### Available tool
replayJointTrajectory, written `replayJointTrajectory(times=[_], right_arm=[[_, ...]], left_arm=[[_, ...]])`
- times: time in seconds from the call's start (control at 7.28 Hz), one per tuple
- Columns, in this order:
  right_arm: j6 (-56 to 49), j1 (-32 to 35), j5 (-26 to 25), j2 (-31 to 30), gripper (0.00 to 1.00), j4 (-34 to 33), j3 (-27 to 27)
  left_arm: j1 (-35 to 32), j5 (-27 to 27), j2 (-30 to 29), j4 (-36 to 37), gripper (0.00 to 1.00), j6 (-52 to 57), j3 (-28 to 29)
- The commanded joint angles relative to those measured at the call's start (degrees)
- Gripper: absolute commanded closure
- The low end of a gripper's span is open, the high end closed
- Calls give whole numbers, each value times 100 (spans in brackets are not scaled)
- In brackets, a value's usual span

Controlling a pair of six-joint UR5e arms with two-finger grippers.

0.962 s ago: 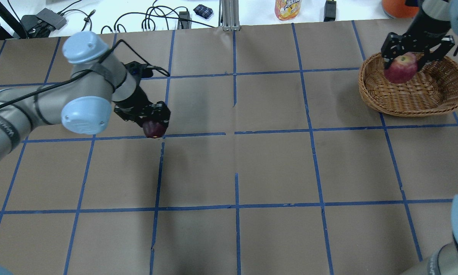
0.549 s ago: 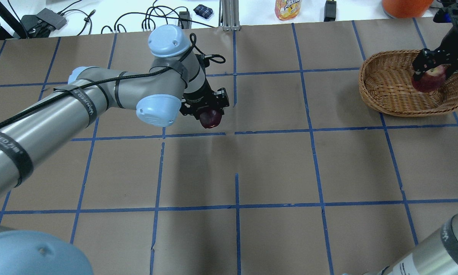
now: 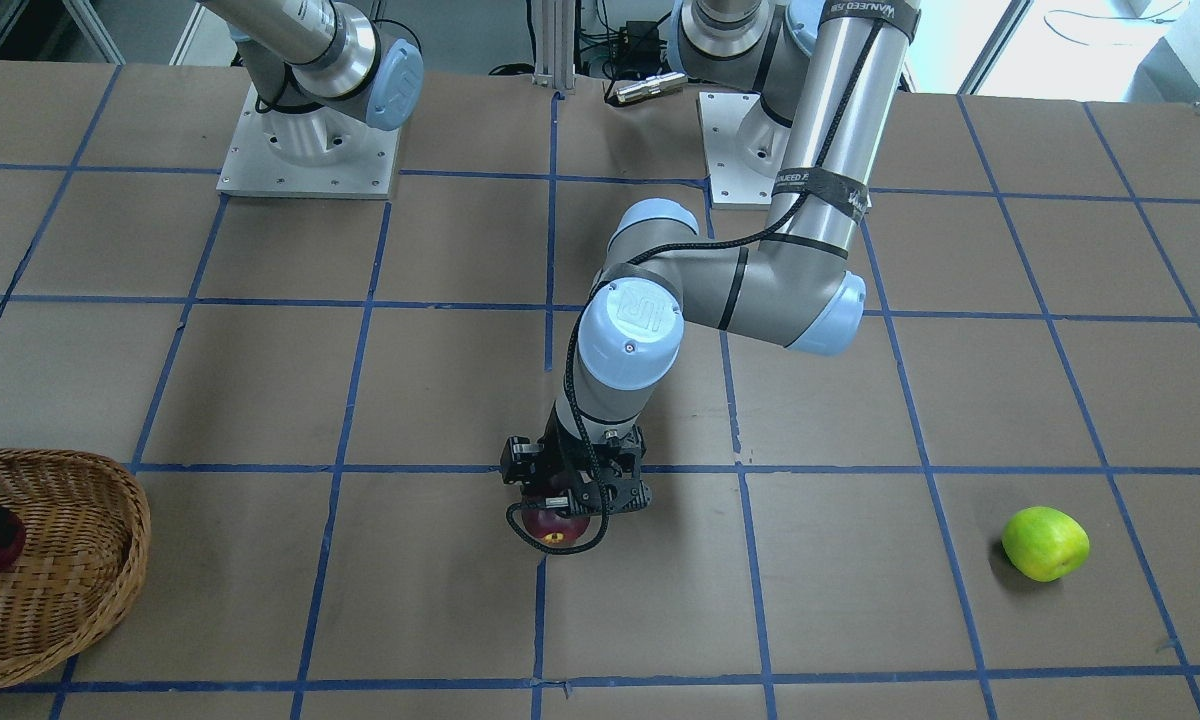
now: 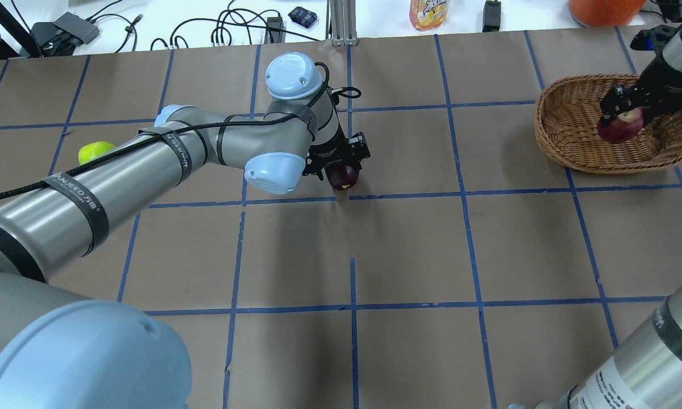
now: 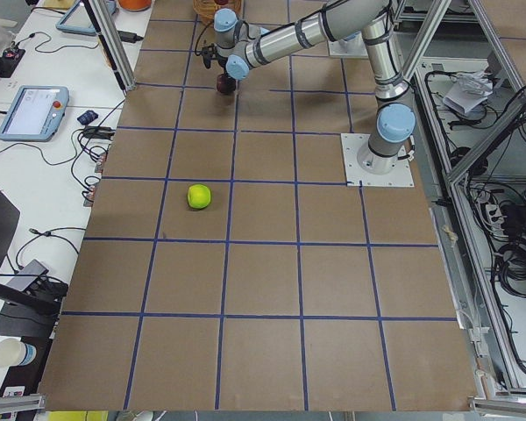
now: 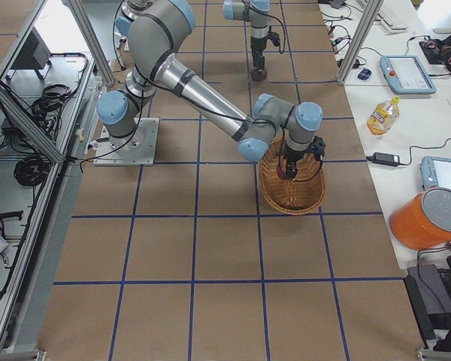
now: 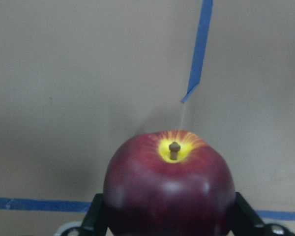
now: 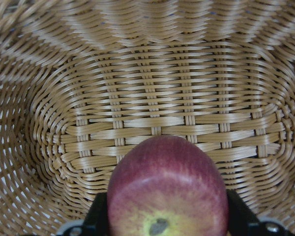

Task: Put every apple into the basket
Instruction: 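Drop red apple into basket with right while left sets dark apple centrally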

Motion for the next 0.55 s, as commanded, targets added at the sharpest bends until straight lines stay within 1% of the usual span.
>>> replayJointTrajectory(times=[0.0,0.14,0.27,0.41], right_arm=[[12,8,77,152,57,-13,12],[12,-1,68,179,1,-21,4],[21,-1,16,153,0,5,-31],[30,17,-2,83,0,31,-58]], left_arm=[[146,121,385,-228,0,481,67],[522,121,665,-779,0,799,198],[1039,121,973,-1767,0,1707,382],[1532,295,1228,-2256,0,2717,401]])
